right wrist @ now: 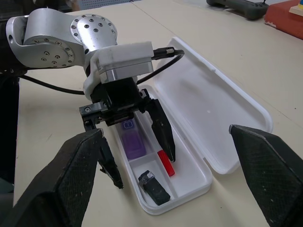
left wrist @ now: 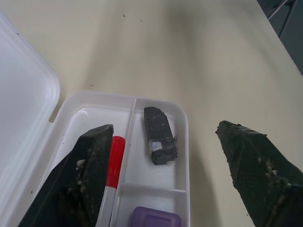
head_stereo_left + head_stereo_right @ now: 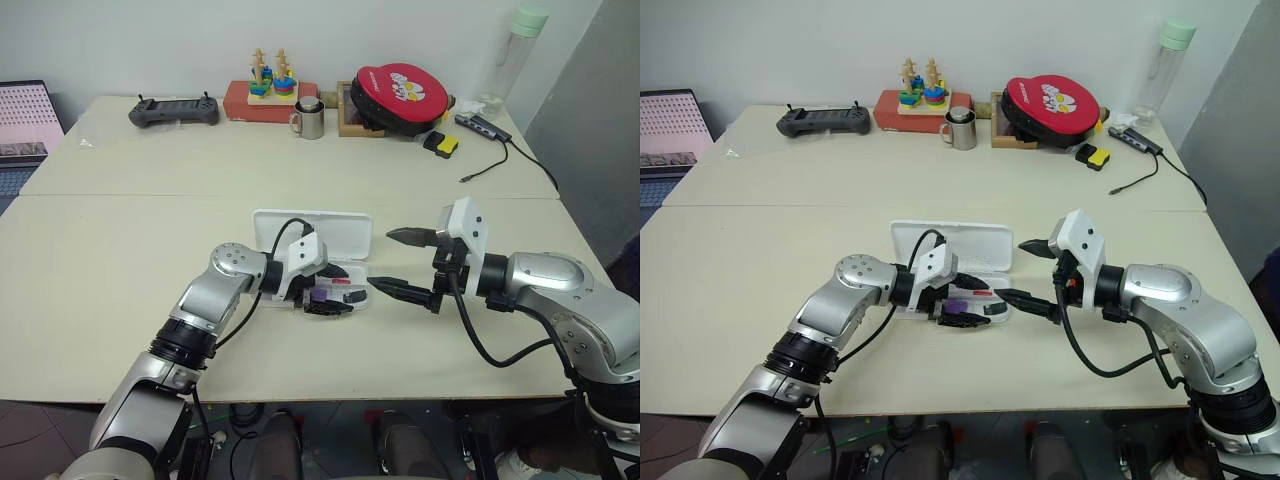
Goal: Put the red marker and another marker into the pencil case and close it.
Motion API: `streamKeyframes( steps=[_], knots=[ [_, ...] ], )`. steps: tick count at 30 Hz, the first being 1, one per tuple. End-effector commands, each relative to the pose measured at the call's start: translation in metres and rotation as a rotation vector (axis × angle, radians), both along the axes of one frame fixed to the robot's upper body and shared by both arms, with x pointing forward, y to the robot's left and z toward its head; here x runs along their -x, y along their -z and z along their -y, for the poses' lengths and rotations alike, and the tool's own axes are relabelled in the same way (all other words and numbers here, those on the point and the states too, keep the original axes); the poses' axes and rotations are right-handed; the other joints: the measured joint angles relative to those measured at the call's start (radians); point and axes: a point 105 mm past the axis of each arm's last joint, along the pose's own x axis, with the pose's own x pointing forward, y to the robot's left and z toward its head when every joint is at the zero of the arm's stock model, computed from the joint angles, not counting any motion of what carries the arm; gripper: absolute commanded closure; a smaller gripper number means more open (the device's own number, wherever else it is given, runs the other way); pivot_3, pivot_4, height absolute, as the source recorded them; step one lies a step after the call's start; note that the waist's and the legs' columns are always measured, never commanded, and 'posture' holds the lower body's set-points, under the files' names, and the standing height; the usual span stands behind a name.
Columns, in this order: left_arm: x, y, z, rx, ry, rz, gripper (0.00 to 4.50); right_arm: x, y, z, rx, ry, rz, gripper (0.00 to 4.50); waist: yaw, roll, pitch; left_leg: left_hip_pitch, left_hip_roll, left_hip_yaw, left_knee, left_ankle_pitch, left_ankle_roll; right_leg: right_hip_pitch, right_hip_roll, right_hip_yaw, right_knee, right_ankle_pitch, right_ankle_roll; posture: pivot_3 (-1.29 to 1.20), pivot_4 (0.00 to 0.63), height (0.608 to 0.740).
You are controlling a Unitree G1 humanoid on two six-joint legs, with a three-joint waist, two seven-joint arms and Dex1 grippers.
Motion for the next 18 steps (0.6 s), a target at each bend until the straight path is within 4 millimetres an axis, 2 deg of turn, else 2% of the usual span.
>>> streamKeyframes(
  steps=[1,6,10,11,12,13,15,18],
  knots=[
    [0.002,-0.032,-0.001,0.103,-0.005,0.034,0.01,0.002,-0.024,-0.003,-0.044,-0.022,0.087,0.00,-0.001,0.000,0.000,0.000,0.000,0.000,0.000,0.000,0.000,0.000,0.000,0.000,0.000,0.000,0.000,0.00,0.150,0.740],
    [0.005,-0.057,-0.023,0.202,-0.130,0.029,0.01,-0.014,-0.050,-0.004,-0.098,-0.012,0.132,0.00,-0.007,0.000,0.000,0.000,0.000,0.000,0.000,0.000,0.000,0.000,0.000,0.000,0.000,0.000,0.000,0.00,0.150,0.740],
    [0.015,-0.078,-0.055,0.267,-0.266,0.047,0.01,-0.057,-0.060,-0.007,-0.085,0.082,0.131,0.00,-0.015,0.000,0.000,0.001,0.001,0.000,0.000,0.000,0.000,0.000,0.000,0.000,0.000,0.000,0.000,0.00,0.150,0.740],
    [0.017,-0.081,-0.060,0.279,-0.285,0.048,0.00,-0.063,-0.061,-0.008,-0.080,0.094,0.130,0.36,-0.017,0.000,0.000,0.001,0.001,0.000,0.000,0.000,0.000,0.000,0.000,0.000,0.001,0.001,-0.001,0.00,0.150,0.740],
    [0.018,-0.083,-0.062,0.285,-0.295,0.048,0.00,-0.067,-0.061,-0.009,-0.077,0.098,0.130,0.43,-0.016,0.000,0.000,0.001,0.001,0.000,0.000,0.000,0.000,0.000,0.000,0.000,0.001,0.001,-0.001,0.00,0.150,0.740],
    [0.019,-0.083,-0.062,0.287,-0.301,0.046,0.00,-0.069,-0.061,-0.009,-0.075,0.100,0.130,0.69,-0.010,0.000,0.000,0.001,0.001,0.000,0.000,0.000,0.000,0.000,0.000,0.000,0.001,0.001,-0.001,0.00,0.150,0.740],
    [0.022,-0.090,-0.083,0.330,-0.387,0.060,0.00,-0.094,-0.060,-0.018,-0.049,0.154,0.121,1.22,-0.004,0.000,0.000,0.001,0.001,-0.001,-0.001,0.000,0.000,0.000,0.000,-0.001,0.000,0.000,-0.002,0.00,0.150,0.740],
    [0.026,-0.095,-0.106,0.357,-0.468,0.070,0.00,-0.115,-0.059,-0.033,-0.015,0.184,0.119,1.88,-0.013,0.000,0.001,0.000,0.000,0.001,-0.001,0.000,0.000,-0.002,0.000,0.000,0.000,0.001,-0.003,0.00,0.150,0.740]
  ],
)
